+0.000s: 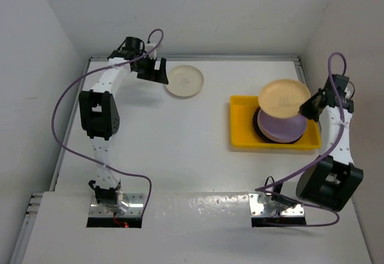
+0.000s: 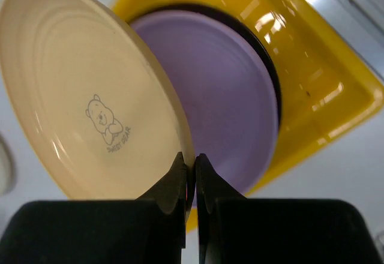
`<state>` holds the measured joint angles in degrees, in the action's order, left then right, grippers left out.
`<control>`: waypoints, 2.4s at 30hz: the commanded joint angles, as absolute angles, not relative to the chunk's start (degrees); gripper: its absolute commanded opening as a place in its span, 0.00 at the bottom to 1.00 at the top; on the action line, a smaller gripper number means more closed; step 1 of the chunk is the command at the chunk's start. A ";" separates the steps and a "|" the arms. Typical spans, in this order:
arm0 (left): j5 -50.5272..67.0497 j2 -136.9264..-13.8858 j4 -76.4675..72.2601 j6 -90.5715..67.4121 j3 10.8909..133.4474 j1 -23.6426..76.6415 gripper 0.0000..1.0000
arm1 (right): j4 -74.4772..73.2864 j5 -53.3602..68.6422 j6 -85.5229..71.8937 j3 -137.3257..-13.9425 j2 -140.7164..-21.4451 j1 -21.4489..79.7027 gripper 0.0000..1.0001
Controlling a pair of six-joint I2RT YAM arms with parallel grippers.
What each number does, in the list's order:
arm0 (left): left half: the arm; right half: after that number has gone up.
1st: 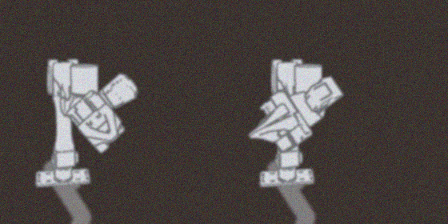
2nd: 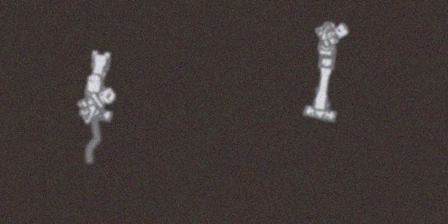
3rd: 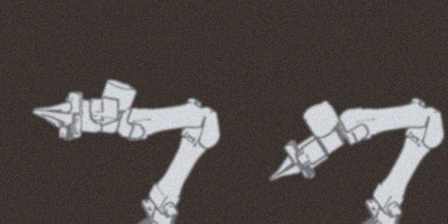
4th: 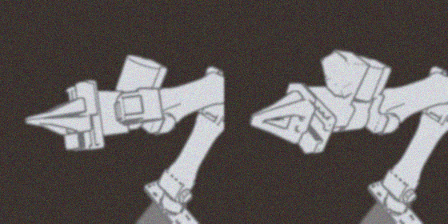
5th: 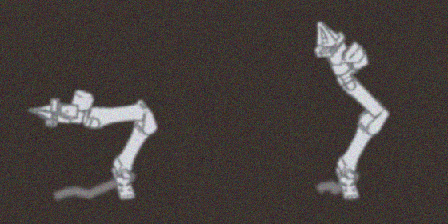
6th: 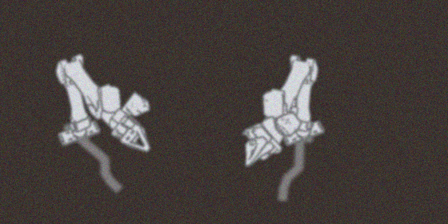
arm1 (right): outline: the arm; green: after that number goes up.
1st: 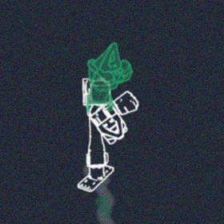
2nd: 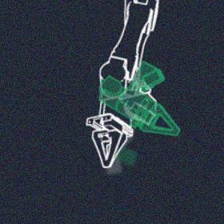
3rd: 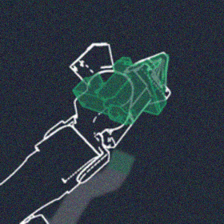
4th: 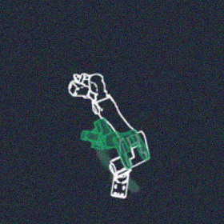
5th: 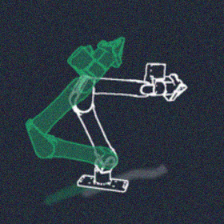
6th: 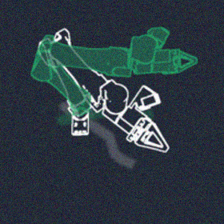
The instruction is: Place the plates into the plastic bin on the countertop
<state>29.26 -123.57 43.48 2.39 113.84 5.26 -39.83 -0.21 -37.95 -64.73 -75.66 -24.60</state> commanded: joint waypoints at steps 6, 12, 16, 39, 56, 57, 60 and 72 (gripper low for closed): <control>28.66 -125.41 40.08 0.70 116.98 8.61 1.00 | -38.42 4.22 -33.92 -54.33 -72.42 -28.56 0.00; 22.68 -129.28 36.66 -2.63 116.98 10.02 1.00 | -36.91 1.06 -32.26 -53.79 -75.41 -28.65 0.30; 15.59 -133.84 34.11 -4.39 119.08 12.04 1.00 | -40.32 -6.20 -30.06 -56.59 -77.34 -27.86 0.75; 24.05 -130.13 37.52 0.25 123.93 12.39 0.00 | -40.89 -8.01 -26.80 -78.64 -78.47 4.90 0.75; 37.17 -114.08 57.04 9.93 123.57 18.46 0.00 | -32.79 1.04 -30.23 -91.50 -97.31 23.29 0.50; 37.87 -114.08 57.04 9.93 123.57 18.46 0.00 | -31.48 0.71 -30.58 -88.01 -96.95 23.38 0.45; 39.02 -113.47 57.04 9.93 124.10 18.98 0.00 | -29.45 0.96 -32.25 -84.13 -95.63 23.12 0.18; 32.35 -112.41 57.04 10.46 122.43 18.98 1.00 | -30.14 1.13 -40.51 -70.76 -77.48 7.49 0.00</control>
